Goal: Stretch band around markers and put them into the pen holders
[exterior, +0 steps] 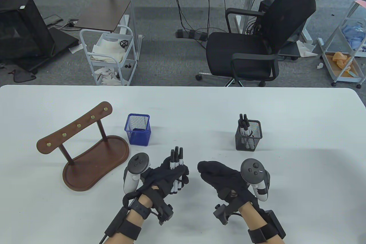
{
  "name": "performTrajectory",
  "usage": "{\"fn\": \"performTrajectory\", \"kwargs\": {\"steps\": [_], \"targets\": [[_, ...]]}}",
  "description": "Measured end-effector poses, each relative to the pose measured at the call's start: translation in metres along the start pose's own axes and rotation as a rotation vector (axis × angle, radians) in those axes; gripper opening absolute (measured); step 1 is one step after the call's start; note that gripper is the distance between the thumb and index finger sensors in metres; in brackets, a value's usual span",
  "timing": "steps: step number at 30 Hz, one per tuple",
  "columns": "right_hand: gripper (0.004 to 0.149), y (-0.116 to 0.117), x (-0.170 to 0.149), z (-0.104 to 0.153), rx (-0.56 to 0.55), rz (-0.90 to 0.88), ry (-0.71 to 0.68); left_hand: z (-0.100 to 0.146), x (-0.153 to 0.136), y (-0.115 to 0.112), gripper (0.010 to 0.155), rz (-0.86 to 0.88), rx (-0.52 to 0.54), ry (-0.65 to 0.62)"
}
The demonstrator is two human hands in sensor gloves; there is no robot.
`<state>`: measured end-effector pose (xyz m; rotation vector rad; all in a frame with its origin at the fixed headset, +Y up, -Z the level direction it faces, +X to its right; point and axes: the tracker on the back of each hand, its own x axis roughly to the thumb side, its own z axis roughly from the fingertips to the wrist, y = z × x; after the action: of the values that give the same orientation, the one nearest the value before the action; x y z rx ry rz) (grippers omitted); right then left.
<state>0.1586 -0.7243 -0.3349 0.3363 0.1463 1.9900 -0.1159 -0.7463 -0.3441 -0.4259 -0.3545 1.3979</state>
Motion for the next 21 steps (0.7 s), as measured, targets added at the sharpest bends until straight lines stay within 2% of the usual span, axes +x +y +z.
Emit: {"fn": "performTrajectory", "kwargs": {"steps": [13, 21], "targets": [[0.050, 0.006, 0.005, 0.008, 0.016, 0.290, -0.028, 0.008, 0.016, 0.013, 0.053, -0.214, 0.122, -0.056], [0.051, 0.012, 0.007, 0.008, 0.034, 0.355, -0.041, 0.008, 0.051, 0.046, 0.052, -0.343, 0.263, -0.117]]}}
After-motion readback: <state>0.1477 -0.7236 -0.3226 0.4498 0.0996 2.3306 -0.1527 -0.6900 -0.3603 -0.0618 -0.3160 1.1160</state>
